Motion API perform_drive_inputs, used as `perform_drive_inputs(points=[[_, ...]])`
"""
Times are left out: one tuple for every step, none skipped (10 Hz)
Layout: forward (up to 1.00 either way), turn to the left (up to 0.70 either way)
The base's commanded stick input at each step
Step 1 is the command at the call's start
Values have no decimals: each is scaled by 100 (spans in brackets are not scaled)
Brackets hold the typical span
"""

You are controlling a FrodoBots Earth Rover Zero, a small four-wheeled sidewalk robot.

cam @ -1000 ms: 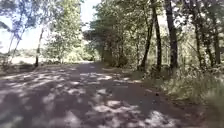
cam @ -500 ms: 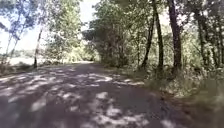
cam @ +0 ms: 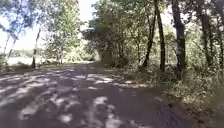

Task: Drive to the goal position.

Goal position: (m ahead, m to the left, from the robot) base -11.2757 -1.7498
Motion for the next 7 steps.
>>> perform_drive_inputs(points=[[0, 0], [0, 0], [0, 0], [0, 0], [0, 0], [0, 0], [0, 13]])
